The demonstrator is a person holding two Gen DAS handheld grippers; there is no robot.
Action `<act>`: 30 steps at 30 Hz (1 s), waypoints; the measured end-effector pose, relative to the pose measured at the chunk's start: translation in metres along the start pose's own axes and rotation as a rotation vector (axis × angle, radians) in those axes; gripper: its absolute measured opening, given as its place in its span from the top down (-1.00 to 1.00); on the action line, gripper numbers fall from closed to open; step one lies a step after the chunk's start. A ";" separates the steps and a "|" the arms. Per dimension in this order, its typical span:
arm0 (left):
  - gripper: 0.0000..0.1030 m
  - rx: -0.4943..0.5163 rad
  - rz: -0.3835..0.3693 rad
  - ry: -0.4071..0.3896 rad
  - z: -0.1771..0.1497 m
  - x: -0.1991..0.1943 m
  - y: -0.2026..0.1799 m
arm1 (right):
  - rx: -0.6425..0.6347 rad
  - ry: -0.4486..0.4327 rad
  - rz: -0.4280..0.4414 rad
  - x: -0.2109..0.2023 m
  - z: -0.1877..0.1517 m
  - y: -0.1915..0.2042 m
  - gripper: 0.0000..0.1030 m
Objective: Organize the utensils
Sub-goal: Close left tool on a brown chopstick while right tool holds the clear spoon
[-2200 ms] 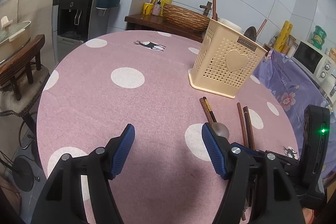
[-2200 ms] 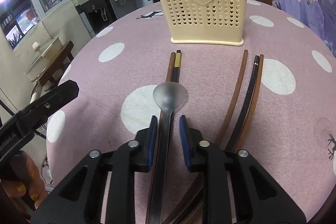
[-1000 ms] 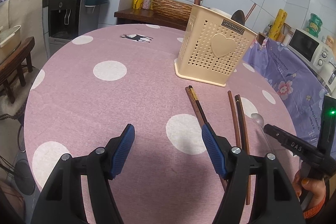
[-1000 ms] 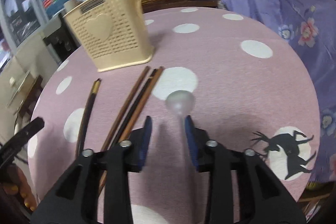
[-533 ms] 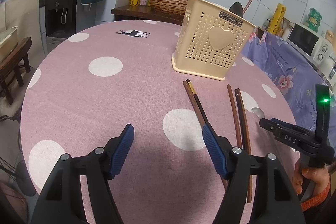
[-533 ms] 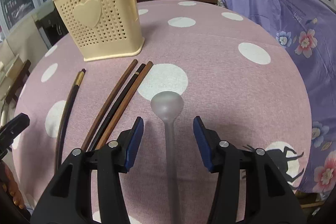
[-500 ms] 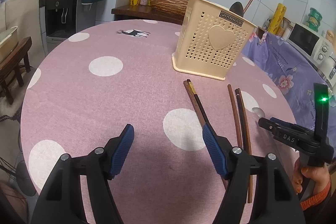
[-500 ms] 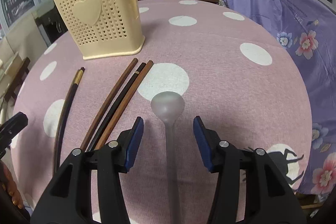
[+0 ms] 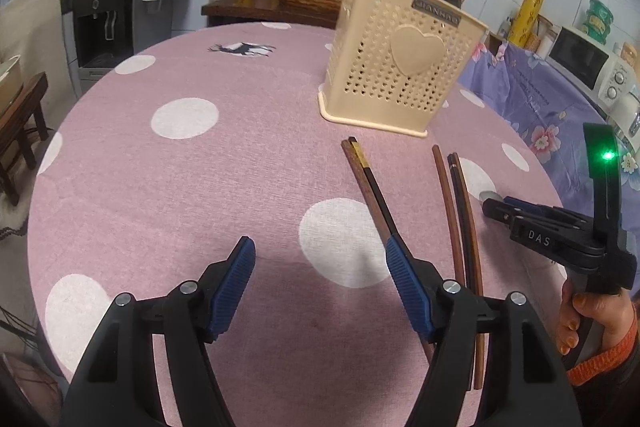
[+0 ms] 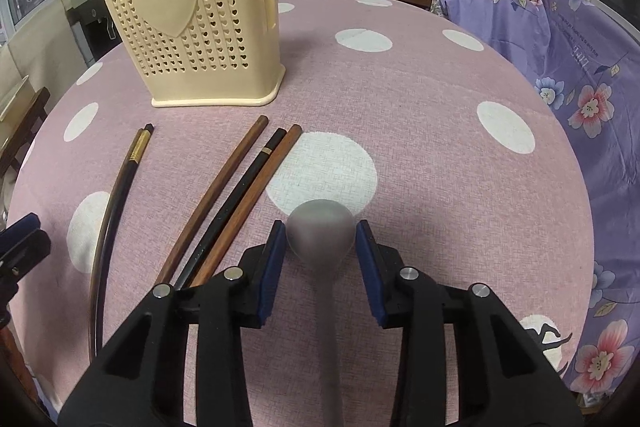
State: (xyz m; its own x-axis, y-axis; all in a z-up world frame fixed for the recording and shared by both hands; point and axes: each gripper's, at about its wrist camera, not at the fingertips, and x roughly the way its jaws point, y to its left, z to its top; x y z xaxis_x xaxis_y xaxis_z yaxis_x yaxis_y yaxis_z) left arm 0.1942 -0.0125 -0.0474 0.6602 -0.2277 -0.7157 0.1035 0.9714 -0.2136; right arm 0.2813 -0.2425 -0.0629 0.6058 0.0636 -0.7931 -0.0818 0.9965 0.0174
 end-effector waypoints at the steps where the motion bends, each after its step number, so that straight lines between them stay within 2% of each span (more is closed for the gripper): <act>1: -0.30 0.009 0.001 0.014 0.002 0.005 -0.003 | -0.001 -0.001 0.000 0.000 0.000 0.000 0.28; 8: -0.27 0.089 0.037 0.048 0.009 0.029 -0.031 | 0.004 -0.005 0.001 -0.001 0.000 0.001 0.28; 10: -0.22 0.123 0.089 0.056 0.008 0.035 -0.036 | 0.002 -0.006 -0.002 -0.001 0.000 0.001 0.28; 18: -0.21 0.088 0.127 0.073 0.005 0.027 -0.012 | 0.009 -0.004 0.008 0.000 0.001 -0.002 0.27; 20: -0.22 0.100 0.138 0.080 0.007 0.029 -0.013 | 0.003 -0.003 0.003 0.000 0.002 -0.001 0.24; 23: -0.21 0.088 0.107 0.073 0.013 0.027 -0.015 | 0.016 0.005 0.019 -0.001 0.002 -0.002 0.17; 30: -0.22 0.129 0.142 0.075 0.020 0.036 -0.026 | -0.009 0.015 0.006 -0.005 -0.004 -0.001 0.09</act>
State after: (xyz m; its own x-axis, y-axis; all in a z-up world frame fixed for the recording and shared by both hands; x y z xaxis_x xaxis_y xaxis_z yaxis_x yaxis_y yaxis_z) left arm 0.2306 -0.0443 -0.0544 0.6183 -0.0877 -0.7810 0.1109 0.9935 -0.0237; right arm 0.2750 -0.2442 -0.0619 0.5930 0.0691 -0.8022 -0.0928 0.9955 0.0172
